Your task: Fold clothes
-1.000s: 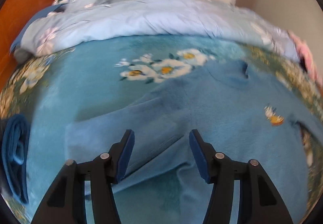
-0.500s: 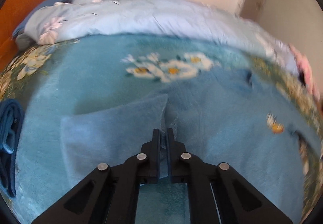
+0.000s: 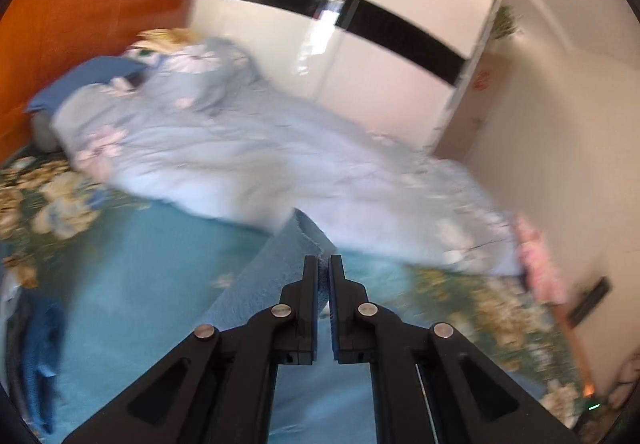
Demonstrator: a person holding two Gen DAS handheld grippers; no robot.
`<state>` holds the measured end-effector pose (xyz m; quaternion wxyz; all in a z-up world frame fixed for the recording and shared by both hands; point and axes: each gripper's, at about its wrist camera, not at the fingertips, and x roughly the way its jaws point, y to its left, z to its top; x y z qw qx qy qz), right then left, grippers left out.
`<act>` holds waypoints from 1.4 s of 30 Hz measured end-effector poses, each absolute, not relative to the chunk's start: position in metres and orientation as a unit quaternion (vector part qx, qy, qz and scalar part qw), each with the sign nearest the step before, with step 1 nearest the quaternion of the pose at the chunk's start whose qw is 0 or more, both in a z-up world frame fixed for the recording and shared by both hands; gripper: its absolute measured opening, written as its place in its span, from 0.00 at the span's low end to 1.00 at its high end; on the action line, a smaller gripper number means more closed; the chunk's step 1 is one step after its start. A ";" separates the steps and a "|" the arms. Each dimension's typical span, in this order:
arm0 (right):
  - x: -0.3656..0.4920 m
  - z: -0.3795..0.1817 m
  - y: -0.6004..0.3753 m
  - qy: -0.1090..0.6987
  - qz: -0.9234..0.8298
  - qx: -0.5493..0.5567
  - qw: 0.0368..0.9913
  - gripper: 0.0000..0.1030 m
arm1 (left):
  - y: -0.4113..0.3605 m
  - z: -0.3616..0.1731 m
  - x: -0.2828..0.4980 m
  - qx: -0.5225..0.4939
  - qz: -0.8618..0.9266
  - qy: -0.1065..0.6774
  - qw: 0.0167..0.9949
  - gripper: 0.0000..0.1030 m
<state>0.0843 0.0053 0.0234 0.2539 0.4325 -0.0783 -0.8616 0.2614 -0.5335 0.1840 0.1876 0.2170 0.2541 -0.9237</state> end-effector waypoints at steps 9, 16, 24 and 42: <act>0.080 0.022 0.013 -0.088 -0.861 0.432 0.254 0.54 | -0.438 0.157 0.138 0.258 -0.931 0.244 0.081 0.05; 0.078 0.020 0.024 -0.093 -0.861 0.433 0.248 0.54 | -0.358 0.072 0.084 0.352 -0.908 0.222 0.043 0.05; 0.077 0.021 0.018 -0.094 -0.857 0.435 0.259 0.54 | -0.330 0.028 0.081 0.412 -0.882 0.225 0.032 0.05; 0.042 0.017 -0.163 -0.087 -0.782 0.475 0.395 0.54 | -0.456 0.003 0.282 0.401 -0.845 0.241 0.260 0.52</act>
